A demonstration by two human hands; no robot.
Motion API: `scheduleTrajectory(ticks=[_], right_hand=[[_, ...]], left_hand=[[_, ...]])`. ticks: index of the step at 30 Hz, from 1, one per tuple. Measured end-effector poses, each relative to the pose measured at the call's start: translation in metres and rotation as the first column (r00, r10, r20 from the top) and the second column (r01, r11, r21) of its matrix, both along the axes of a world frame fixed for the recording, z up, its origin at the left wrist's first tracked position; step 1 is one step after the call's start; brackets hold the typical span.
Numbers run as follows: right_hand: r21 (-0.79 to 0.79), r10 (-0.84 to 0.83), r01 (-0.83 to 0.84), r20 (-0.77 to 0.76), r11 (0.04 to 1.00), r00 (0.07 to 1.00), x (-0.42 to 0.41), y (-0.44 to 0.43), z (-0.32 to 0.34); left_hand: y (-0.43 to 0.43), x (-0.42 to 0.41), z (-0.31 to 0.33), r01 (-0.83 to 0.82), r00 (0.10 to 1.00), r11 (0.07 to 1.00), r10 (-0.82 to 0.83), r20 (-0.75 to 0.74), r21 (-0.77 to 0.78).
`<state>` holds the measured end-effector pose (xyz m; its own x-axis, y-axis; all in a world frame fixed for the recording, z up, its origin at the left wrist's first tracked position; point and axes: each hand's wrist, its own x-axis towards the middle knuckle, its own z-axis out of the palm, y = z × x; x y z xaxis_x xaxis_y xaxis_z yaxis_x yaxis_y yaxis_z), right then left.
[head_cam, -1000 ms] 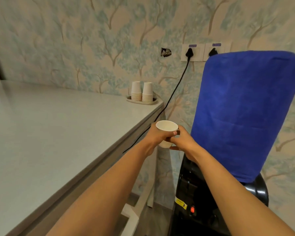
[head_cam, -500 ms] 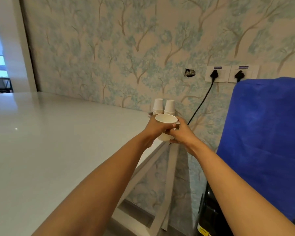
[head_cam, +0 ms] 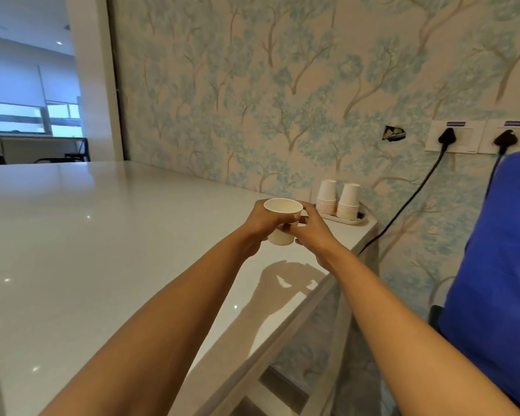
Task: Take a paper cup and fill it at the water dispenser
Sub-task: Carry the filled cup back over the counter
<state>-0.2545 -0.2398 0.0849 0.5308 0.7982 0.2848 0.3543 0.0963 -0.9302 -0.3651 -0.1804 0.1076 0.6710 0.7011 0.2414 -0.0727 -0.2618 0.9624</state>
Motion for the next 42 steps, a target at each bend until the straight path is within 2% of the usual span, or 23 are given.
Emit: scheduleTrajectory(ticks=[18,33,42], right_hand=[[-0.107,0.059,-0.058,0.012,0.993,0.998,-0.035,0.060,-0.048],[-0.173,0.053,-0.045,0.041,0.984,0.998,-0.038,0.057,-0.055],[-0.171,0.044,-0.044,-0.004,0.984,0.999,-0.044,0.047,-0.055]], left_hand=[[0.058,-0.034,-0.055,-0.101,0.995,0.992,0.099,-0.023,-0.080],[0.067,-0.028,-0.073,-0.173,0.984,0.978,0.167,-0.061,-0.119],[0.063,-0.037,-0.074,-0.202,0.979,0.963,0.196,-0.049,-0.177]])
